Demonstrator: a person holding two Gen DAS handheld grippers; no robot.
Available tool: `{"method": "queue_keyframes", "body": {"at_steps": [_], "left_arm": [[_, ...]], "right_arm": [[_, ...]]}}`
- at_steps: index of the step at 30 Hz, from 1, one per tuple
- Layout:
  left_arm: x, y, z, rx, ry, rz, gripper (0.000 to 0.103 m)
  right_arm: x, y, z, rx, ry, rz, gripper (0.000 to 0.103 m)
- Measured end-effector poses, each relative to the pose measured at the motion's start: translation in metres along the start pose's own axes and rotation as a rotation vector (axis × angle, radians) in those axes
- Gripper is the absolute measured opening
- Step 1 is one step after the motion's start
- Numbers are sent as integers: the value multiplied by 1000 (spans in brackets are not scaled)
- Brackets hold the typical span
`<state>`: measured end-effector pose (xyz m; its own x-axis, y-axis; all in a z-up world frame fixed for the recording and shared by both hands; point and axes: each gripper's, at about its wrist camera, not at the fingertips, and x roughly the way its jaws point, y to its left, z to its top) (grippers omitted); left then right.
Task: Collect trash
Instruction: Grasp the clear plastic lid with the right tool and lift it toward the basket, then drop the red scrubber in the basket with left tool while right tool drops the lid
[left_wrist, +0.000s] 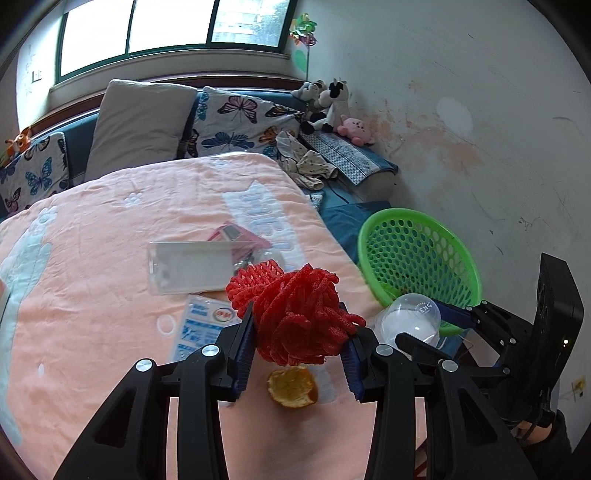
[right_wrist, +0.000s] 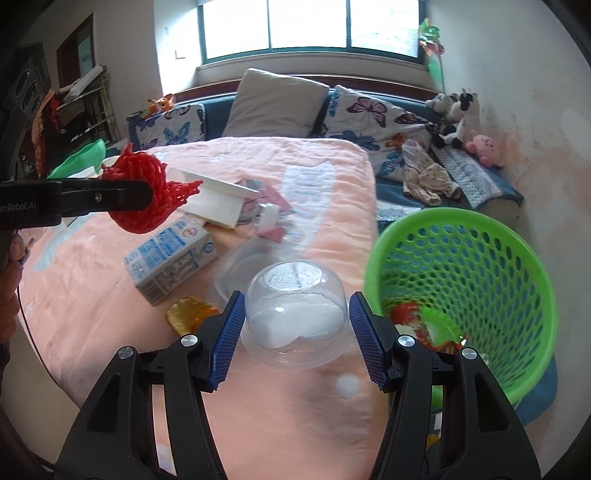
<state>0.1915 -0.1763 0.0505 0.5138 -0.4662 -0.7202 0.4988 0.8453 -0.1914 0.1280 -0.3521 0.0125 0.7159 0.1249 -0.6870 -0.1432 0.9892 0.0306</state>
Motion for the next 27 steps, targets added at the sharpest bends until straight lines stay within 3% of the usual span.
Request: {"method": "queue_keyframes", "body": {"at_steps": [18, 27], "left_arm": [[59, -82, 33, 96, 54, -70, 40], [91, -118, 46, 134, 91, -115, 40]], "right_arm": [[-9, -113, -16, 160, 6, -199, 59], [-5, -157, -30, 238, 30, -243, 59]]}}
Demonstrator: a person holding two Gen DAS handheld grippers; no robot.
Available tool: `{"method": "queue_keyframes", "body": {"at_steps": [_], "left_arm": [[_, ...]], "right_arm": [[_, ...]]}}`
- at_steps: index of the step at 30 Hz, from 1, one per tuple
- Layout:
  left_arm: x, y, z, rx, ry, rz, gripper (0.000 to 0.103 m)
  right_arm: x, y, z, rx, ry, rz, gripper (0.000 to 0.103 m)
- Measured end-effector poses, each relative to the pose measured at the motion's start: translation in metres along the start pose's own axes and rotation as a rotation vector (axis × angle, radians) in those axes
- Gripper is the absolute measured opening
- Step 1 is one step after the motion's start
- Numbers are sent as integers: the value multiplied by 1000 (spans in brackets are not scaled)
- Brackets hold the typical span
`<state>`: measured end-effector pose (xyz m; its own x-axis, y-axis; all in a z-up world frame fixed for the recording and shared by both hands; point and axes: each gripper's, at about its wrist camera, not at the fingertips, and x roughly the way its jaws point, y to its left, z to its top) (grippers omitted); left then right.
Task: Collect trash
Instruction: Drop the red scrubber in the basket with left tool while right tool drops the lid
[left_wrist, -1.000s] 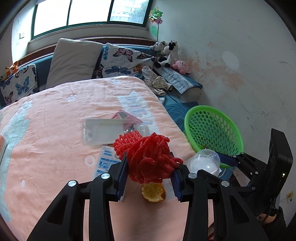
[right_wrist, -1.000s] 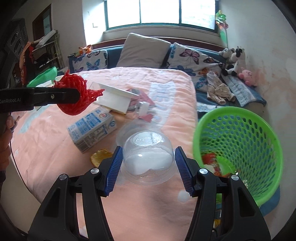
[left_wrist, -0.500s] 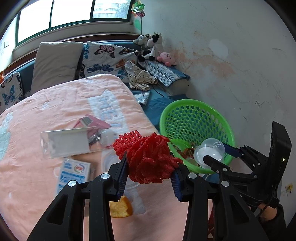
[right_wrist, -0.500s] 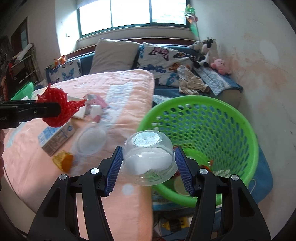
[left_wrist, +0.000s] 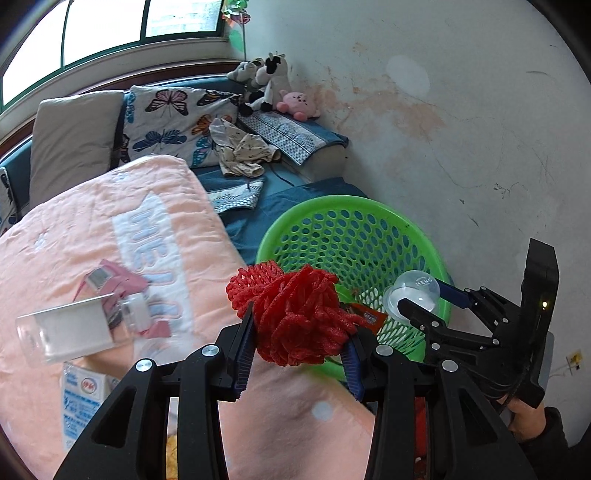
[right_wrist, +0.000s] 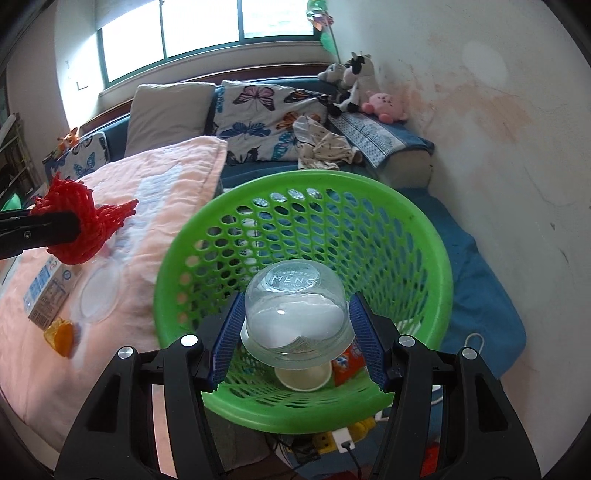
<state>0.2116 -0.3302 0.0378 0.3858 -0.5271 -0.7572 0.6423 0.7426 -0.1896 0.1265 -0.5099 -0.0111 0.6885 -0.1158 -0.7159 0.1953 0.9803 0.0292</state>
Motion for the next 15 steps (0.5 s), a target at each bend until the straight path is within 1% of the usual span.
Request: {"method": "queue_keyframes", "body": {"at_steps": [1, 5, 9, 12, 14, 15], "left_arm": [[4, -3, 1, 3, 5, -3, 40], [19, -14, 6, 13, 23, -18, 40], [33, -23, 10, 21, 36, -20, 40], [43, -28, 11, 21, 51, -29, 42], [48, -31, 10, 22, 59, -37, 48], [49, -33, 9, 23, 59, -42, 49]], "right_arm": [[1, -4, -1, 7, 1, 0, 60], [-3, -14, -5, 24, -12, 2, 67], [-8, -21, -6, 24, -23, -2, 68], [-12, -24, -9, 30, -27, 0, 68], [-14, -25, -10, 33, -31, 4, 69], [-15, -26, -11, 34, -34, 5, 69]]}}
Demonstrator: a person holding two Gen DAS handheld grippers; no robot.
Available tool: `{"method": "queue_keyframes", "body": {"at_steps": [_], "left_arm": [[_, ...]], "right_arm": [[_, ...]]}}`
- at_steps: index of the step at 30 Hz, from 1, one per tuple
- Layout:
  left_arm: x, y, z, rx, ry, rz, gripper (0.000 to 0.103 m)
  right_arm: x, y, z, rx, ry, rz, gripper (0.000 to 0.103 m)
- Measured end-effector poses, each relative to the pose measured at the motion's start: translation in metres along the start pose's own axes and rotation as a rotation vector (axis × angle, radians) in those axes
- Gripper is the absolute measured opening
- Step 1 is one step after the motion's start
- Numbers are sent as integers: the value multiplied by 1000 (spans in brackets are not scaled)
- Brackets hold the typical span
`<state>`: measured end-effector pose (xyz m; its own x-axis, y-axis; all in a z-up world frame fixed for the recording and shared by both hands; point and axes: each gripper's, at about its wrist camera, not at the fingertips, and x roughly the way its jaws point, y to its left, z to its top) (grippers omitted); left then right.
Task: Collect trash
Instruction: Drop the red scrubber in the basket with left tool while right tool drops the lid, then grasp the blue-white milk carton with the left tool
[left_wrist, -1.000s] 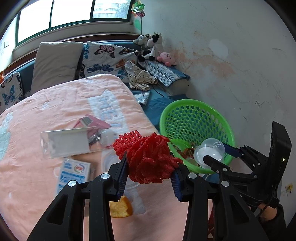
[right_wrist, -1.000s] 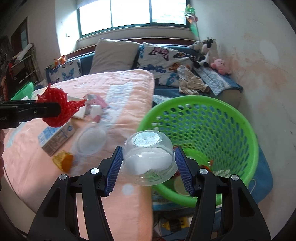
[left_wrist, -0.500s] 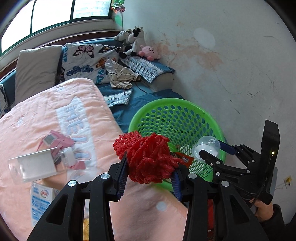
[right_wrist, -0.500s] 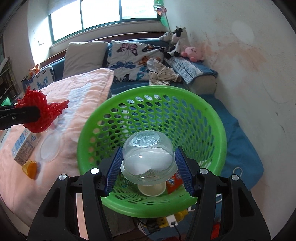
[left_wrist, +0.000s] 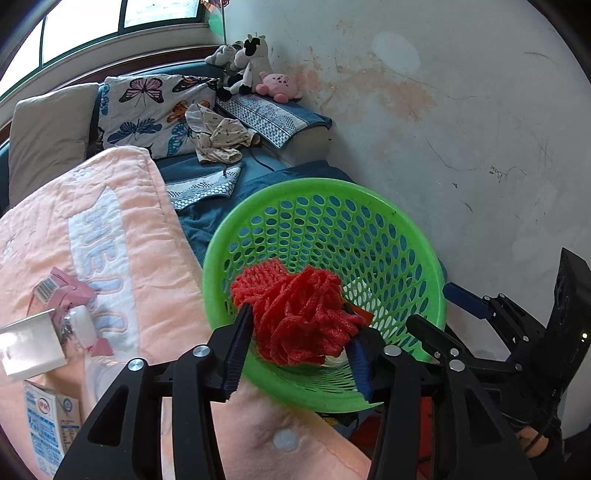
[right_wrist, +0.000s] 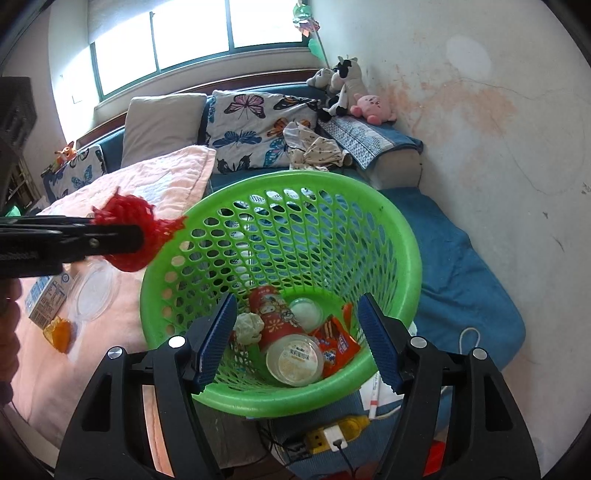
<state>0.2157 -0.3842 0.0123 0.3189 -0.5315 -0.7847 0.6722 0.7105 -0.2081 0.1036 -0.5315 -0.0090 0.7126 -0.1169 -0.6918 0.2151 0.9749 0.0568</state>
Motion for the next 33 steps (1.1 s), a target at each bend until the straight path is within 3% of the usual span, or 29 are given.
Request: {"method": "queue_keyframes", "body": {"at_steps": [3, 15, 25, 33], "left_arm": [[4, -3, -2, -1, 5, 1, 62], [-18, 6, -18, -21, -19, 13, 65], [-72, 55, -55, -49, -80, 172, 65], [-100, 120, -85, -101, -92, 332, 65]], "right_arm": [[-5, 0, -3, 5, -9, 9, 70], [-23, 13, -13, 3, -26, 44, 70], [-37, 61, -20, -42, -43, 112, 74], [-34, 106, -22, -93, -34, 173, 76]]}}
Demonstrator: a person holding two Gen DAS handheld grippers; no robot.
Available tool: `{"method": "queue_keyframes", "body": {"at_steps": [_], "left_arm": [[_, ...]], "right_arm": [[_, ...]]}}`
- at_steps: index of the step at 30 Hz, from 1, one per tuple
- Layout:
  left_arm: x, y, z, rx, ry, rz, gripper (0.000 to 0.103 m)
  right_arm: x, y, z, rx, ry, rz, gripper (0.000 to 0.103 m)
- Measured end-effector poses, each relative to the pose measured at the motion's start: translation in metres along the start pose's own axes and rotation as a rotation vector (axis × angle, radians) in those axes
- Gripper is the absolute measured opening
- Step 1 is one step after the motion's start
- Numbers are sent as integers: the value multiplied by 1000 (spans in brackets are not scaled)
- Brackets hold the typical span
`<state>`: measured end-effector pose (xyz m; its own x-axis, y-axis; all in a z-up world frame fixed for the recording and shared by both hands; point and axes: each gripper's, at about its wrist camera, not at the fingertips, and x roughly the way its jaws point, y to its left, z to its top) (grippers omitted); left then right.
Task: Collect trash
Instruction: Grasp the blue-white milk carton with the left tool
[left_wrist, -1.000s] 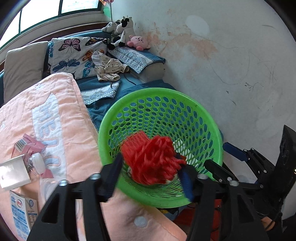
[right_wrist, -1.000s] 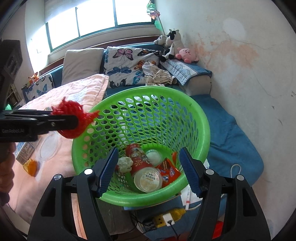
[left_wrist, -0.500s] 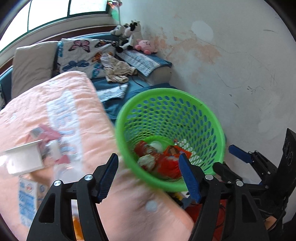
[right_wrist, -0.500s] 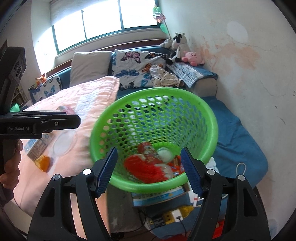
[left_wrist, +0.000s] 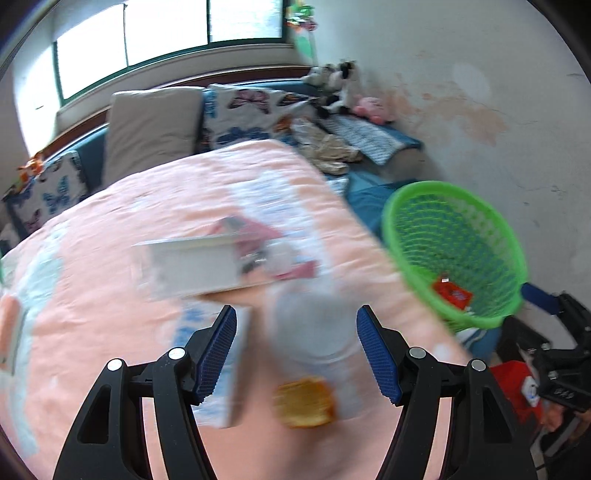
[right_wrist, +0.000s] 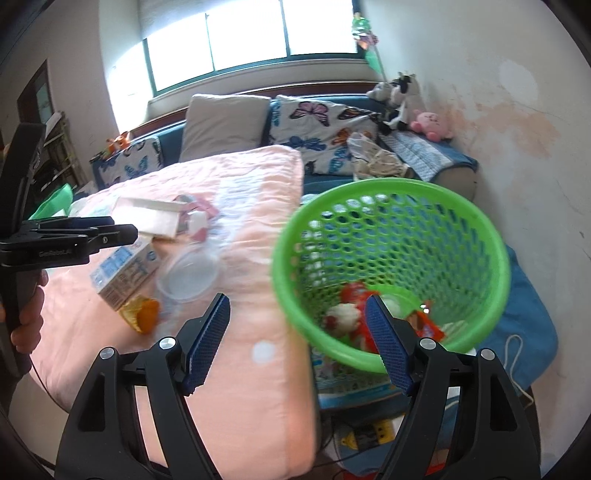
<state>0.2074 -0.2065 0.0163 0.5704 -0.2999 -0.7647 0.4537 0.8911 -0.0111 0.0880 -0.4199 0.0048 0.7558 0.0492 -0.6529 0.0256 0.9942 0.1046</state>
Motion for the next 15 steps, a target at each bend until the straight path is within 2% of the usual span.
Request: {"method": "queue_keyframes", "body": {"at_steps": [2, 4, 8, 15], "left_arm": [[3, 19, -5, -18, 16, 35, 80], [6, 33, -10, -32, 21, 62, 80], [16, 52, -19, -42, 56, 67, 80], [39, 61, -30, -40, 112, 72, 80]], "right_arm": [[3, 10, 1, -10, 3, 14, 76], [6, 19, 3, -20, 7, 27, 76], [11, 35, 4, -41, 14, 45, 76], [22, 57, 1, -66, 38, 72, 76]]}}
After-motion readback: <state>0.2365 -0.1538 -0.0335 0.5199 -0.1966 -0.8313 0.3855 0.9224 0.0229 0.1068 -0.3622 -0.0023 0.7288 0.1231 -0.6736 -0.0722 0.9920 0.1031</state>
